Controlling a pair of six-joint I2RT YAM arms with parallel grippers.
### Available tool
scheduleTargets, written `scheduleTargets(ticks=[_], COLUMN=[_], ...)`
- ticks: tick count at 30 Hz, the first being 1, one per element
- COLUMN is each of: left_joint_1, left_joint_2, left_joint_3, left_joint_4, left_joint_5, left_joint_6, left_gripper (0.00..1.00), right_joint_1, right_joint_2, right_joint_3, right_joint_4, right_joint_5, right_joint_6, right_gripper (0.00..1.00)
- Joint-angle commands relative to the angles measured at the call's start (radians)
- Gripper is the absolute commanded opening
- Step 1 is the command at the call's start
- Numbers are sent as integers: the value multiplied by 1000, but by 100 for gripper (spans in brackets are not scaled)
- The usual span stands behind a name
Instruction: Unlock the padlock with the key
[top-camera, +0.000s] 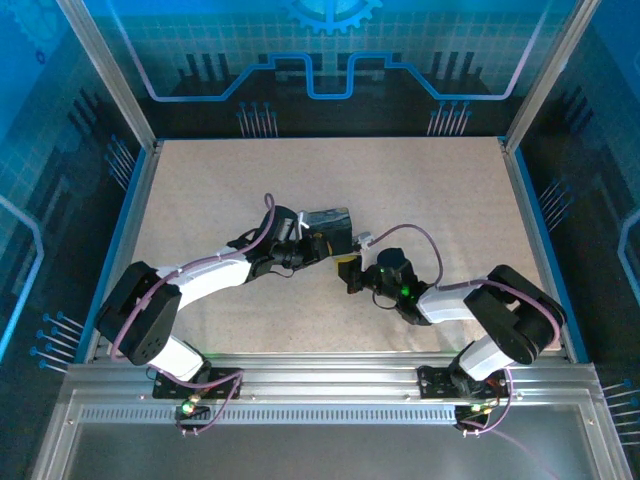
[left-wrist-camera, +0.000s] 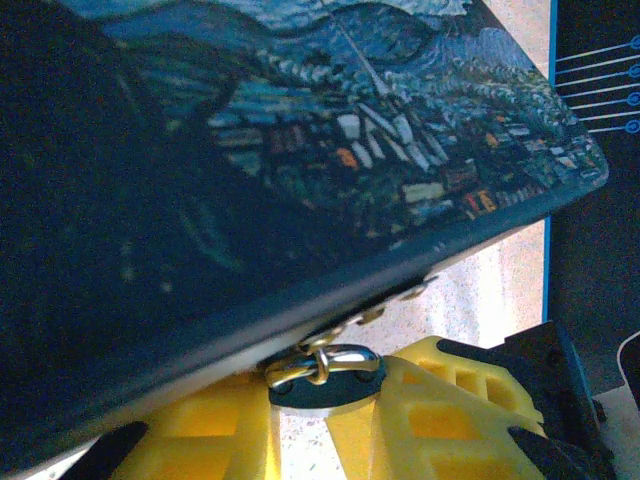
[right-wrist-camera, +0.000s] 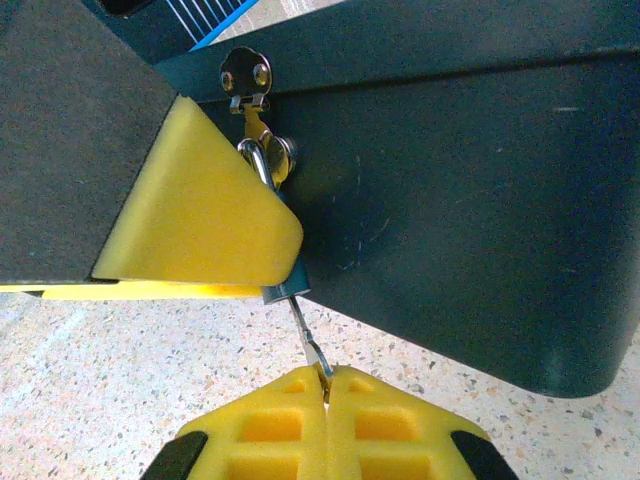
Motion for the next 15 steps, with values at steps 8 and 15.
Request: scheduleTargets(ticks=[8, 15], left_joint_1=[-5, -4], left_joint_2=[-23, -22], left_joint_3=[-6, -6], left_joint_4=[52, 51], left_joint_5=[35, 37], left_joint_6=[0, 0], left_gripper=[24, 24], right_joint_1=[15, 15], right_joint_2=[40, 57], right_joint_3=[44, 65], right_joint_4=[79, 87], right_joint_5=[32, 27], right_joint_6=[-47, -48], right_gripper=[0, 0])
